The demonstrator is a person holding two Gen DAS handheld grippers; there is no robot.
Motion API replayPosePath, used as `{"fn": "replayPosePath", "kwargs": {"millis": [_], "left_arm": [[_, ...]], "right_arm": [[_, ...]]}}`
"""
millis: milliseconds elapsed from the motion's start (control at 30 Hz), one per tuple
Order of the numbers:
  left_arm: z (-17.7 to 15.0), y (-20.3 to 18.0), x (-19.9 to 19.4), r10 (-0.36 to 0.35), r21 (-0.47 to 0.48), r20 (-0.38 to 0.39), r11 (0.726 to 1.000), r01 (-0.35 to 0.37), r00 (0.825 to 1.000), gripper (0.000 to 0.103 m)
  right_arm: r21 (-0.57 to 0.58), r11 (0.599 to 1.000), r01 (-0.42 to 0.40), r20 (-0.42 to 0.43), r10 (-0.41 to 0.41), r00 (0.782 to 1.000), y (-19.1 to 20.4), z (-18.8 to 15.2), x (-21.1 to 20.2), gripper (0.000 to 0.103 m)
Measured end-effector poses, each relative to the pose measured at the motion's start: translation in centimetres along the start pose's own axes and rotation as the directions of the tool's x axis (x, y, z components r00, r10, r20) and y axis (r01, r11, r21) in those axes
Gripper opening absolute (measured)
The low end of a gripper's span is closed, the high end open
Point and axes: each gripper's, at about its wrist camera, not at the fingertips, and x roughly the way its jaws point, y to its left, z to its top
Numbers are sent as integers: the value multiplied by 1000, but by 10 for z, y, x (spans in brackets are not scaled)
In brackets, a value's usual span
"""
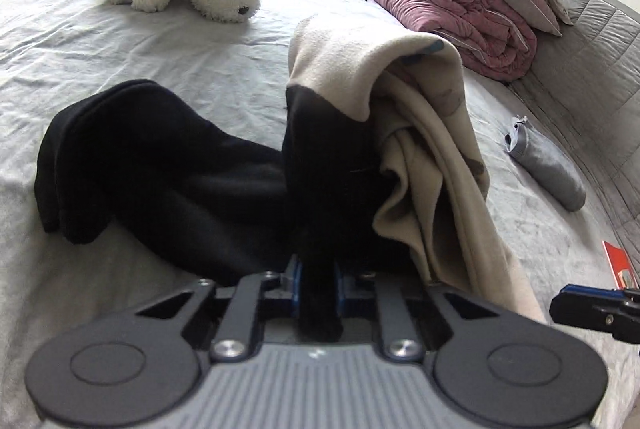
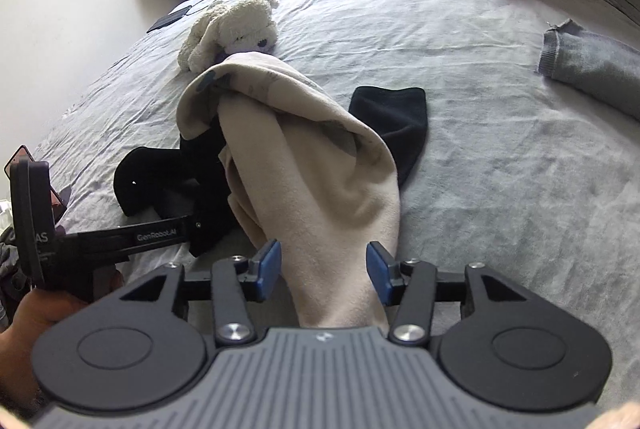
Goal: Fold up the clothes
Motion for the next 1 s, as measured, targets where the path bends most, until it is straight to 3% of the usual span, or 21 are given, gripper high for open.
{"fn": "replayPosePath", "kwargs": {"millis": [367, 600, 733, 767, 1000], "left_arm": [[9, 1, -23, 66, 13, 105, 998, -68, 992, 10], [25, 18, -40, 143, -23, 182, 990, -141, 973, 10], [37, 34, -59, 234, -69, 270, 972, -224, 934, 10], [40, 39, -65, 253, -85, 288, 967, -238, 924, 10], [52, 70, -90, 302, -199, 335, 949, -246, 893, 10]], "right_arm": [[-62, 998, -16, -20, 15, 1000, 34, 7, 43, 53], [-98, 994, 51, -3, -52, 999, 36, 6, 59, 52], [-76, 996, 49, -19, -50, 999, 29, 4, 65, 9], [-56, 998, 38, -23, -39, 999, 26, 4, 65, 4], [29, 996, -85, -28, 86, 996, 23, 1, 40, 4]]}}
